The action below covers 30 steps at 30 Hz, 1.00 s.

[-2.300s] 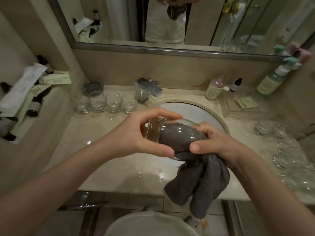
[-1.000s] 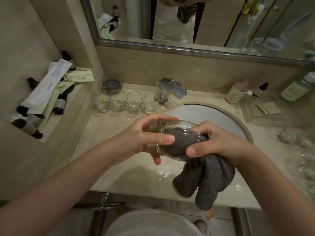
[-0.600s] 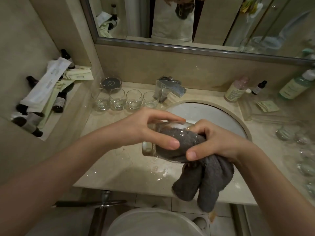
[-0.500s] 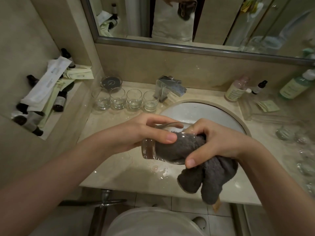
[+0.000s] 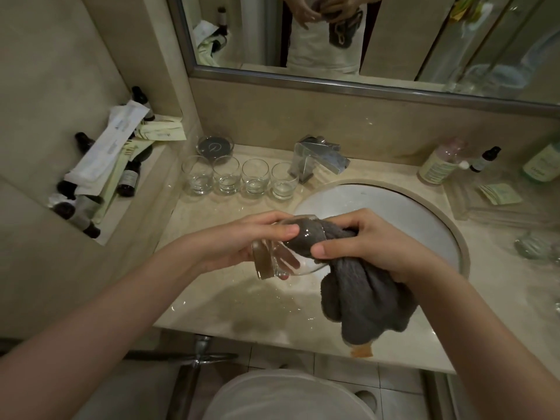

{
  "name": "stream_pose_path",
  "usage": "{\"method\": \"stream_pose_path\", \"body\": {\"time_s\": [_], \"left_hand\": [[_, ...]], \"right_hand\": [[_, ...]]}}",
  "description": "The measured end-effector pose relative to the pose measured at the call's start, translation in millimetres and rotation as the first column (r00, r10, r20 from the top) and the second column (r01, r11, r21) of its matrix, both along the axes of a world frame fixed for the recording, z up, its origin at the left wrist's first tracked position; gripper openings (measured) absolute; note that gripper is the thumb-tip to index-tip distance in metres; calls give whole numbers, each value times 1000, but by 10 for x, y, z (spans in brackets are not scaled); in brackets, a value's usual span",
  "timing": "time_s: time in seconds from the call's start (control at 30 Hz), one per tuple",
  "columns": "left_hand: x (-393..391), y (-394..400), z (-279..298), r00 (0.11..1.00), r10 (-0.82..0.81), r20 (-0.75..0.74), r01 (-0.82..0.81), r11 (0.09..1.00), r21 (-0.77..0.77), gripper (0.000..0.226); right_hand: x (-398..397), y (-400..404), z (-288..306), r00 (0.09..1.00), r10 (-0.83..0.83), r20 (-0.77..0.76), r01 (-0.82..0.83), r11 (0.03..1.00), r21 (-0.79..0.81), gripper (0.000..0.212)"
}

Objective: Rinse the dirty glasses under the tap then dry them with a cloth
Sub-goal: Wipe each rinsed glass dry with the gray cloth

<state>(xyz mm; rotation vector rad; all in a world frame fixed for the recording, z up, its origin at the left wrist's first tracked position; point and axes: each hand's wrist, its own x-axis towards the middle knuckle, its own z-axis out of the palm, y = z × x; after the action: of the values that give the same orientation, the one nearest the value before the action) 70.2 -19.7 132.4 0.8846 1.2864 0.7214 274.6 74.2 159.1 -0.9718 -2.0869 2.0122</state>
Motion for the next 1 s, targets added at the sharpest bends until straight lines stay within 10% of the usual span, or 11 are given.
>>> {"method": "stream_pose_path", "body": {"time_s": [0.27, 0.53, 1.0], "left_hand": [[-376, -106, -195, 953, 302, -40, -302, 953, 6, 57], [-981, -126, -521, 676, 700, -230, -677, 713, 182, 73], [-1534, 266, -1150, 456, 654, -604, -633, 715, 296, 89]], "right_hand": [[-185, -15, -218, 931, -357, -77, 339, 923, -180, 38], [-536, -179, -509, 873, -483, -73, 420, 818, -393, 37], [-881, -395, -854, 856, -516, 30, 466, 745, -478, 18]]}}
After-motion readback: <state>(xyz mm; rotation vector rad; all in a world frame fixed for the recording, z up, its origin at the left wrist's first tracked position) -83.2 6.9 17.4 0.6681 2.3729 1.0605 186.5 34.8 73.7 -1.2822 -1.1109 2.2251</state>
